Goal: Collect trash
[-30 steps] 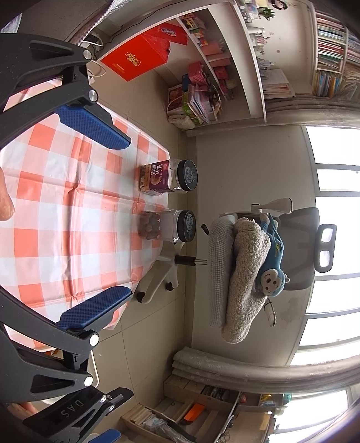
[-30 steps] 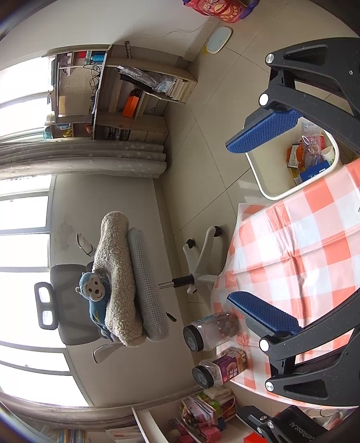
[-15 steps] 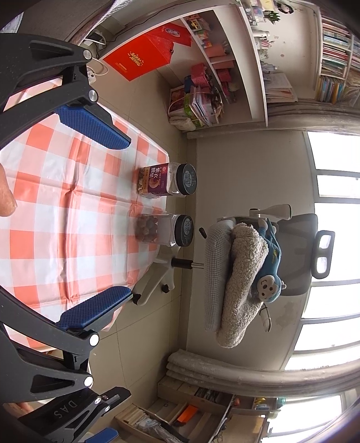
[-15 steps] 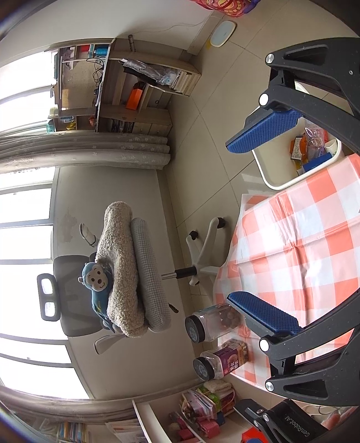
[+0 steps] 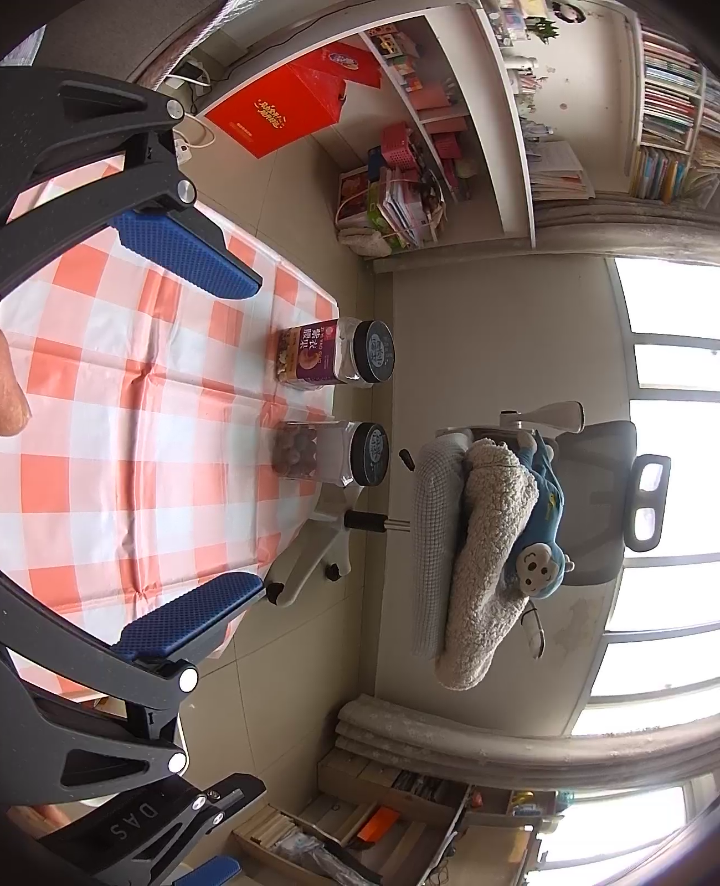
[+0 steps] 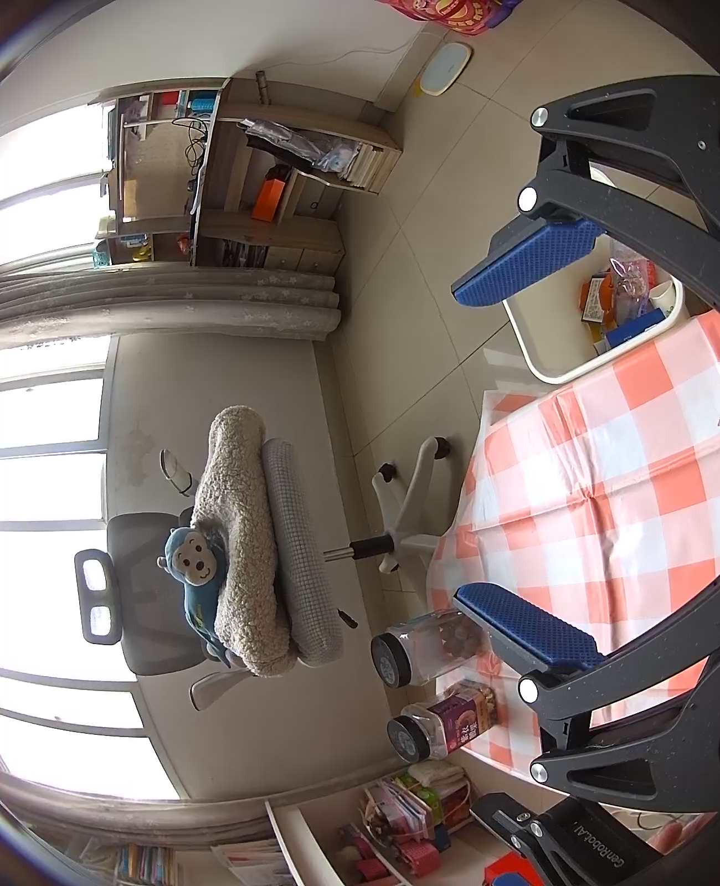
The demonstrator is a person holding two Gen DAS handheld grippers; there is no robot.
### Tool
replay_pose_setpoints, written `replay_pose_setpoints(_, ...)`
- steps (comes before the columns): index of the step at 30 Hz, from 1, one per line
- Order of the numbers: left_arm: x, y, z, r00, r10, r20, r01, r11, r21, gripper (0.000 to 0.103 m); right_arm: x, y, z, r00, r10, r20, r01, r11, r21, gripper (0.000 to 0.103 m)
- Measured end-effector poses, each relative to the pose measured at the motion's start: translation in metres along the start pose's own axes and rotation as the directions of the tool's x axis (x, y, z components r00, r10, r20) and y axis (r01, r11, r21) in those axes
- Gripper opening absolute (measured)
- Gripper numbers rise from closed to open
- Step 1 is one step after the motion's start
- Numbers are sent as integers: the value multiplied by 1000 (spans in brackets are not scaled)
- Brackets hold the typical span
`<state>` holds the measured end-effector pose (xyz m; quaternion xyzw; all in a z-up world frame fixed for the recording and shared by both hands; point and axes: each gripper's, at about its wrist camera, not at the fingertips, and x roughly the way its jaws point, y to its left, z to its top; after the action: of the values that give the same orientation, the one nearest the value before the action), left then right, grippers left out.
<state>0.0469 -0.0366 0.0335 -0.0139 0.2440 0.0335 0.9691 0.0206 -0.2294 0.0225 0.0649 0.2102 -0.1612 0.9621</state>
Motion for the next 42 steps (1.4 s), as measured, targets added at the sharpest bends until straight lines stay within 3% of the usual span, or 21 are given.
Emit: replay_pose_setpoints(42,0,-10,0,1000,-7,11,6,999,34,96,1,-6,-3,1000,1,-8,-1,1000,10,96)
